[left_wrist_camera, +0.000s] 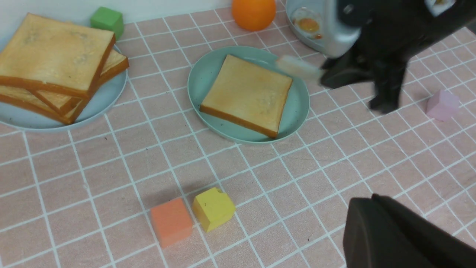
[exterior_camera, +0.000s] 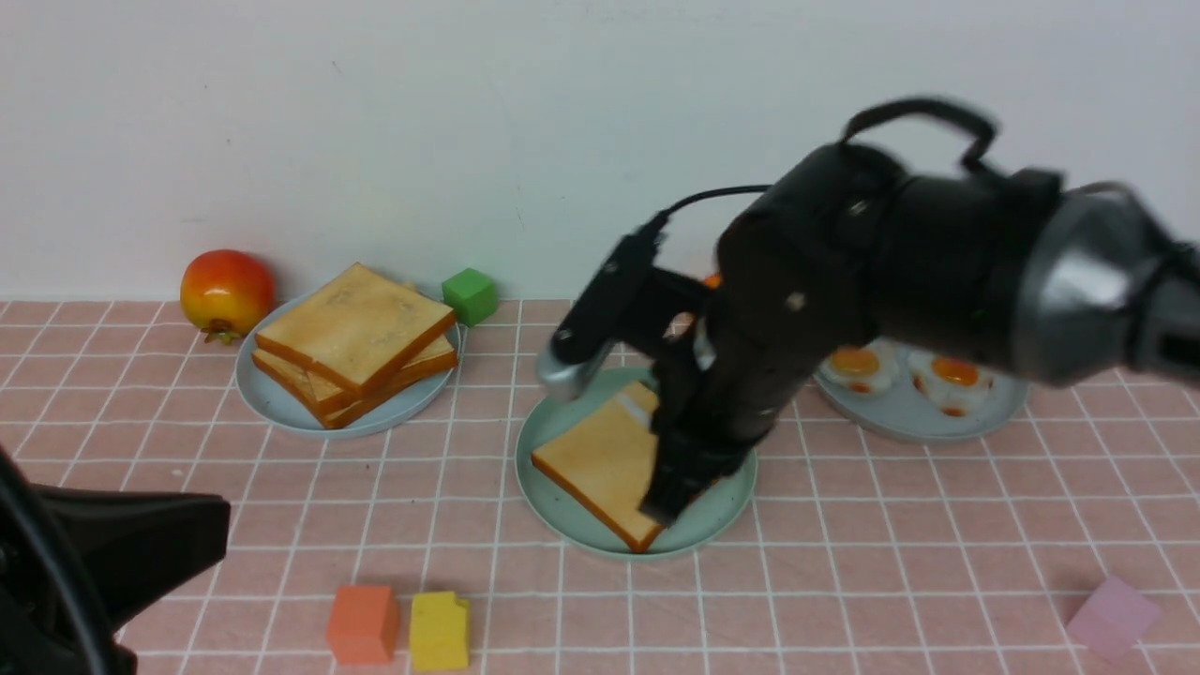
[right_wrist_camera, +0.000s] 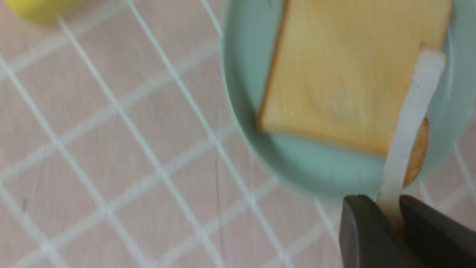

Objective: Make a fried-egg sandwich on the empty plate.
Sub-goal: Use the right arm to place the fried egg on the slice of bread in the middle

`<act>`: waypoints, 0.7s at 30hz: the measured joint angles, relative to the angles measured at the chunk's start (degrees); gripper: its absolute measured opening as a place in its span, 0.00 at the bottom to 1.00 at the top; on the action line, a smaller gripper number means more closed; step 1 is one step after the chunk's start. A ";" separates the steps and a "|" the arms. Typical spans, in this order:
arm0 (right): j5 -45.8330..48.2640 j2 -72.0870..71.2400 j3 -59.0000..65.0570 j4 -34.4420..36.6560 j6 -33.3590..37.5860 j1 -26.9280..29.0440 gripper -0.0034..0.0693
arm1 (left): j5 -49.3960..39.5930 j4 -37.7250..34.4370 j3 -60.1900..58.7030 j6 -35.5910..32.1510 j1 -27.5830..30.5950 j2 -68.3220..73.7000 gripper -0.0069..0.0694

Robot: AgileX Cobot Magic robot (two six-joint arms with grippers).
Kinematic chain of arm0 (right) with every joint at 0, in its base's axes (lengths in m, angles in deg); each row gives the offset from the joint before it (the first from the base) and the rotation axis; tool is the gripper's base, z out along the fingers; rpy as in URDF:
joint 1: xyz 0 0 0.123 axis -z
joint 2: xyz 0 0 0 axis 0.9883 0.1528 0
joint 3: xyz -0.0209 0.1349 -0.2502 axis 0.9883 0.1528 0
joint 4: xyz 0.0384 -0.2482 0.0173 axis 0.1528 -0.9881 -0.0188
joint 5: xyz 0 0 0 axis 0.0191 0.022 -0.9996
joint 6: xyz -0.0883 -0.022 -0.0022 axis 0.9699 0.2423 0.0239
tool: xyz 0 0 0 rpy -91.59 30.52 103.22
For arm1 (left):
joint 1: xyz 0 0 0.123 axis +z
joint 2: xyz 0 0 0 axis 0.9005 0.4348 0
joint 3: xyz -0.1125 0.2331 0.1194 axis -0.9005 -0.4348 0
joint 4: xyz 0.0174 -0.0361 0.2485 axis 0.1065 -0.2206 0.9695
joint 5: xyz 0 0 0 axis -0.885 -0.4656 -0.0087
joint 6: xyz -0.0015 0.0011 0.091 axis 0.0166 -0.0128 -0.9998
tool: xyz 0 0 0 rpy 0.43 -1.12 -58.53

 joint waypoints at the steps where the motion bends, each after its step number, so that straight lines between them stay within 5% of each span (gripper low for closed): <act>1: -2.42 1.07 0.00 -0.49 -0.20 -0.07 0.19 | 0.00 -0.06 0.00 0.00 0.00 0.00 0.07; 21: -12.12 9.74 0.11 -20.25 -8.12 -0.01 0.19 | 0.00 -0.51 0.00 -0.13 0.00 0.00 0.07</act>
